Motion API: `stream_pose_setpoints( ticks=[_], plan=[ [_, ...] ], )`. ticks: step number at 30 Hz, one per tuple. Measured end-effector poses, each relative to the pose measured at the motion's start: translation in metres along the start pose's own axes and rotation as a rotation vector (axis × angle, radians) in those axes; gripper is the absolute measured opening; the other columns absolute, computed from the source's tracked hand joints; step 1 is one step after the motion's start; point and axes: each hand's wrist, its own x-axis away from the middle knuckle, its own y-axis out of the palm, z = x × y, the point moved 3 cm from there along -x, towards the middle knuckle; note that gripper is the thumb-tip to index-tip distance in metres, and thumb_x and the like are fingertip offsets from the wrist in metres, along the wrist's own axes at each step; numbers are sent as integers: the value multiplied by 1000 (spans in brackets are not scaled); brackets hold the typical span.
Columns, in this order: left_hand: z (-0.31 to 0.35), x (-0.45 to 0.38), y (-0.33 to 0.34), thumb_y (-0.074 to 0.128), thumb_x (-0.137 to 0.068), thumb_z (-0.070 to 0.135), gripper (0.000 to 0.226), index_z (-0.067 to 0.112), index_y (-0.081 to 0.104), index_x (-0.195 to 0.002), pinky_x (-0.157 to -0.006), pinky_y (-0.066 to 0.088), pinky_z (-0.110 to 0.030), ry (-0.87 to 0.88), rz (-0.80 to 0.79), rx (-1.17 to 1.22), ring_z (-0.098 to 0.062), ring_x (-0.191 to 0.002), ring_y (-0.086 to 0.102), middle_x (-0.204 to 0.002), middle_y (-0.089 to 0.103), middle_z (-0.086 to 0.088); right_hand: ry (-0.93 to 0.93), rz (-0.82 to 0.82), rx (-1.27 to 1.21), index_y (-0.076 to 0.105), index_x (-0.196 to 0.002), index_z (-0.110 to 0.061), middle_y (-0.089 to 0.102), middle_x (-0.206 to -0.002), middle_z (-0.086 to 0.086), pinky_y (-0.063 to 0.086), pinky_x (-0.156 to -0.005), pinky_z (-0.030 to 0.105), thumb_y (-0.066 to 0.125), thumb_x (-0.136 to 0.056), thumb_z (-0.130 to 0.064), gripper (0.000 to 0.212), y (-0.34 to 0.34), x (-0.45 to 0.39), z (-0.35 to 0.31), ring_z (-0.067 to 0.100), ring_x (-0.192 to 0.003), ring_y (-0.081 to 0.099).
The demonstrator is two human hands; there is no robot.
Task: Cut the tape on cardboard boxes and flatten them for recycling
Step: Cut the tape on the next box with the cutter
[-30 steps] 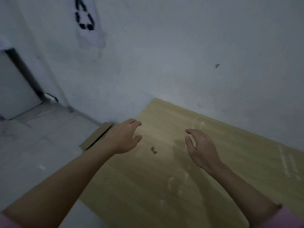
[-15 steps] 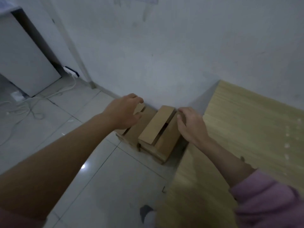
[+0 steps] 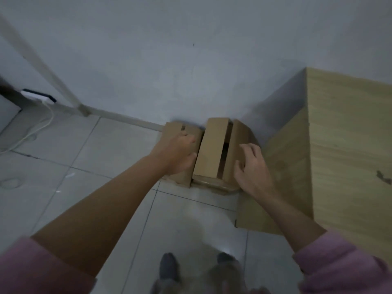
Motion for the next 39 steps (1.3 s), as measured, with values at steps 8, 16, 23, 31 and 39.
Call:
stream_pose_setpoints(
  ticks=[8, 16, 23, 31, 39],
  plan=[
    [-67, -54, 60, 49, -96, 22, 42, 9, 42, -136, -93, 34, -25, 25, -50, 127, -22, -121, 46, -137, 44, -8, 333, -64, 23, 37, -140, -6, 33, -143, 13, 33, -93, 24, 55, -90, -9, 54, 74, -5, 46, 25, -119, 44],
    [-130, -159, 187, 51, -96, 25, 48, 12, 39, -140, -99, 32, -25, -158, -62, 299, -21, -129, 39, -144, 37, -6, 608, -85, -91, 20, -148, -13, 21, -150, 9, 35, -99, 32, 58, -92, -23, 68, 178, -39, 149, 28, -130, 36],
    [-157, -242, 315, 54, -89, 49, 85, 9, 10, -150, -109, 35, -43, -328, -87, 586, -28, -134, 37, -151, 30, -11, 785, -60, -270, 2, -151, -19, 8, -158, 3, 22, -112, 40, 64, -82, -49, 97, 266, -61, 246, 25, -142, 18],
    [-143, -265, 360, 57, -85, 52, 70, 11, 38, -137, -98, 41, -32, -428, -4, 791, -29, -120, 50, -135, 52, -7, 942, 23, -573, 30, -145, -20, 46, -140, 3, 43, -101, 47, 71, -49, -76, 118, 312, -61, 272, 27, -124, 47],
    [-113, -202, 259, 62, -84, 46, 61, 17, 41, -133, -77, 46, -21, -324, 166, 671, -23, -108, 54, -122, 55, 1, 919, 177, -704, 33, -145, -15, 45, -142, 5, 40, -105, 44, 75, -51, -71, 117, 240, -33, 191, 29, -126, 46]
  ],
)
